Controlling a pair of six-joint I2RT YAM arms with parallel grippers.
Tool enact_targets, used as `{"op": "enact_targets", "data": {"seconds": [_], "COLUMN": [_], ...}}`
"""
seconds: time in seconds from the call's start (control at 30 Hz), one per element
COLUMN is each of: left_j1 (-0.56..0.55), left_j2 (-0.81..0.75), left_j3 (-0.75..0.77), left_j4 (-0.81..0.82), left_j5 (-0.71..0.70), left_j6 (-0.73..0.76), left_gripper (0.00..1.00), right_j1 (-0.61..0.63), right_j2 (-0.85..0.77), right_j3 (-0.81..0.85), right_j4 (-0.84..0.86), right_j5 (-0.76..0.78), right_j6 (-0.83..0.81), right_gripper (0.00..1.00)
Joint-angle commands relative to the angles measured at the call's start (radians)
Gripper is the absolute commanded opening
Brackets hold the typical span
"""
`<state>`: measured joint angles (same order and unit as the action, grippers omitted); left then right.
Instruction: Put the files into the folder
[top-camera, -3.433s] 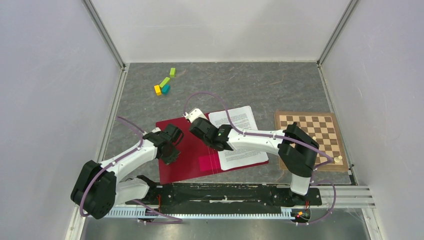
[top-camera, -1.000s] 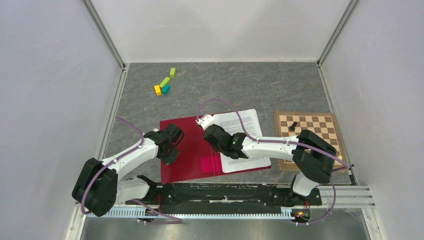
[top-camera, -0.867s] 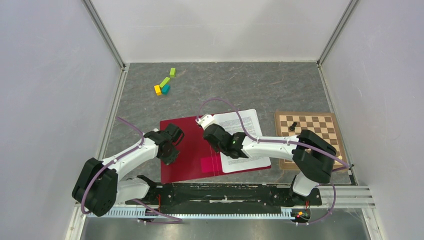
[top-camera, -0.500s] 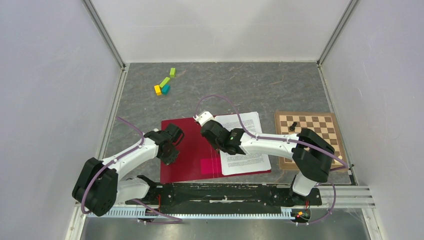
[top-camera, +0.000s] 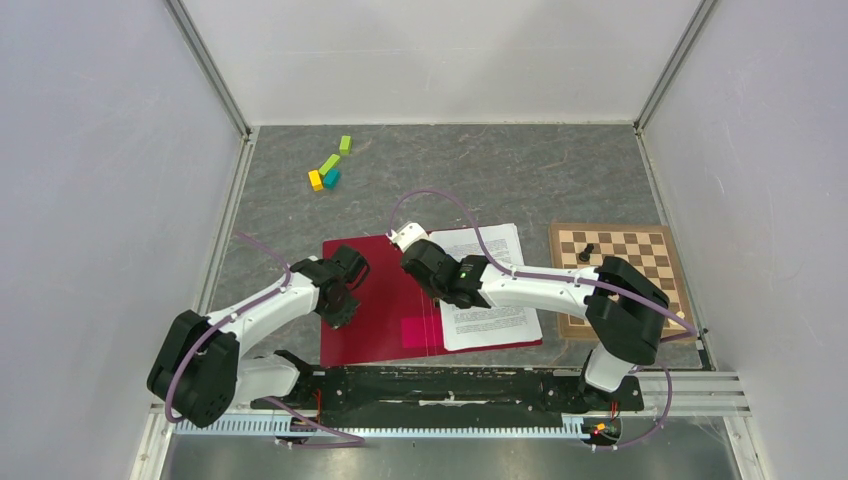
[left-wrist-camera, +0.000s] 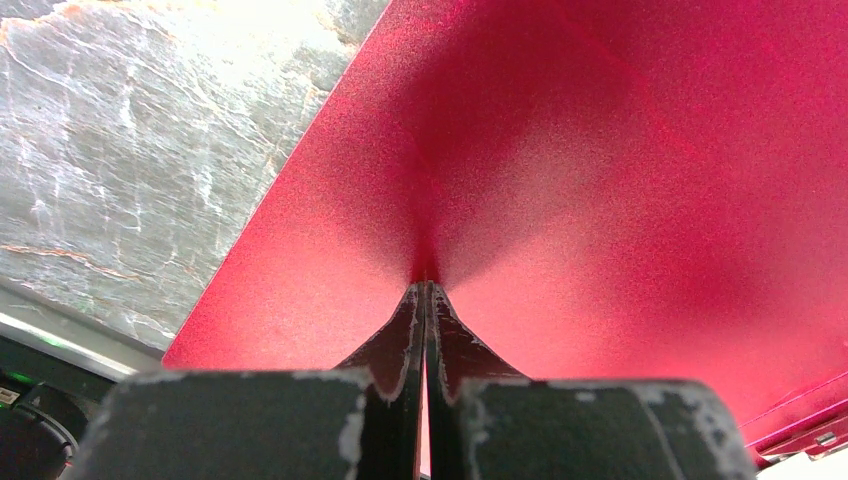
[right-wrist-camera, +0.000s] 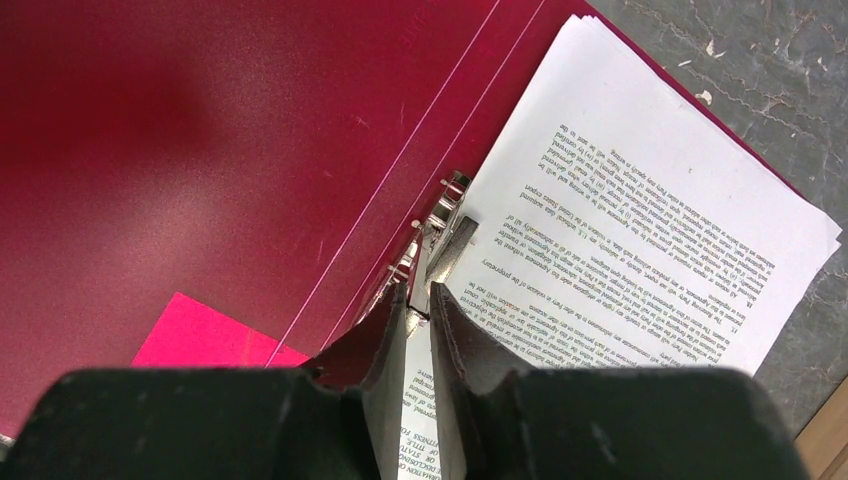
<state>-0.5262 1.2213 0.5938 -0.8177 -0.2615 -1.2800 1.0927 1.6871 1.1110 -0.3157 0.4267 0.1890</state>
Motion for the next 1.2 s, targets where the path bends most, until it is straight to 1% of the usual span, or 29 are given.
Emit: {"op": "enact_targets", "data": {"seconds": [0.0, 0.17, 0.33, 0.67, 0.87, 1.17], "left_j1": [-0.005, -0.005, -0.005, -0.005, -0.005, -0.005], "left_j2": [0.009, 0.008, 0.009, 0.011, 0.006, -0.012], "left_j3": [0.018, 0.015, 0.015, 0.013, 0.009, 0.0], "left_j4": [-0.001, -0.001, 0.0, 0.008, 0.017, 0.03], "left_j5": [-0.039, -0.041, -0.039, -0.03, -0.016, -0.005], "left_j6": [-0.031, -0.034, -0.036, -0.039, -0.044, -0.042], "left_gripper": [0.02, 0.02, 0.02, 0.02, 0.02, 0.02], "right_j1": [0.001, 0.002, 0.0, -0.001, 0.001, -0.001], "right_j2": [0.001, -0.01, -0.026, -0.071, -0.066, -0.01], "right_j3": [0.043, 0.031, -0.018, -0.2, -0.256, -0.281], "right_j4": [0.004, 0.005, 0.013, 0.041, 0.086, 0.092], "right_j5": [0.024, 0.029, 0.014, -0.012, -0.058, -0.054], "right_j6": [-0.009, -0.004, 0.009, 0.071, 0.091, 0.105], "right_gripper": [0.16, 0.08, 0.0, 0.0, 0.0, 0.0]}}
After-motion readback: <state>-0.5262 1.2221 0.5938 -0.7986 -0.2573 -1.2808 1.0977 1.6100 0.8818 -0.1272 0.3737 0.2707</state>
